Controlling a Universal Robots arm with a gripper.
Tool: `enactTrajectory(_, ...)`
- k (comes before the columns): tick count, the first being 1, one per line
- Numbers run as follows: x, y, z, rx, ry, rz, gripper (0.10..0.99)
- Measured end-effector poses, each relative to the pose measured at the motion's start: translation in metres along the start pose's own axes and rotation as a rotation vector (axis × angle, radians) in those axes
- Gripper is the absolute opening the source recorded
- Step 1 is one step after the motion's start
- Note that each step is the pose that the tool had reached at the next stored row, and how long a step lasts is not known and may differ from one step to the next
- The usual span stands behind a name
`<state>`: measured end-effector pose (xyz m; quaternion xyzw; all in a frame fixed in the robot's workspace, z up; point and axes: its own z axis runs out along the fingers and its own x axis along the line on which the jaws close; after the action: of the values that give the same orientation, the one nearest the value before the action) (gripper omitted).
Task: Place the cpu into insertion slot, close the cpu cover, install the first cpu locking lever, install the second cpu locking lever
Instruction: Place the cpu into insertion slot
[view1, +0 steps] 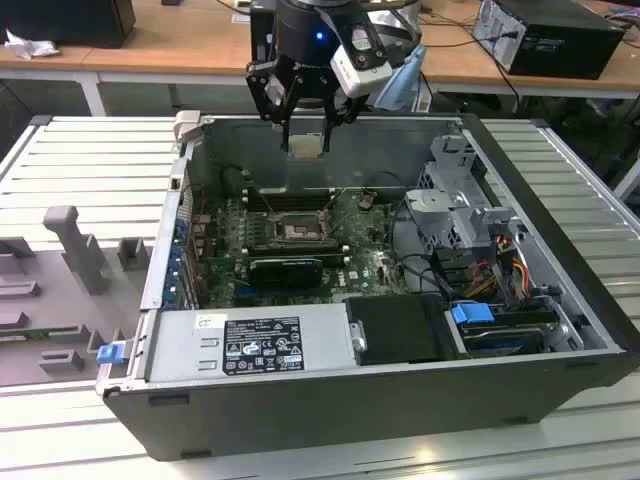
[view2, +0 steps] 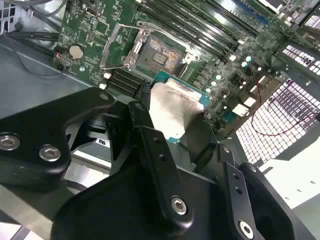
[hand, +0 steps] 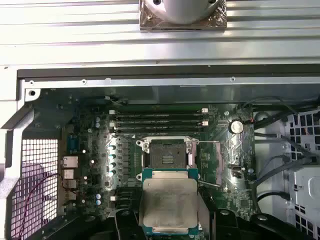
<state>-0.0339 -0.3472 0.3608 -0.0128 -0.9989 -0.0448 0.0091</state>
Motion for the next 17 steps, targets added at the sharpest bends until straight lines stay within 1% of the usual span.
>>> enactTrajectory(11,0.0000,0.0000,0.0000,-0.001,-0.0052,0.059,0.525)
enactTrajectory(14,0.0001,0.0000,0.0000,-0.002,-0.0086,0.096,0.525)
enactTrajectory(17,0.0001,0.0000,0.0000,-0.002,-0.0101,0.112,0.525)
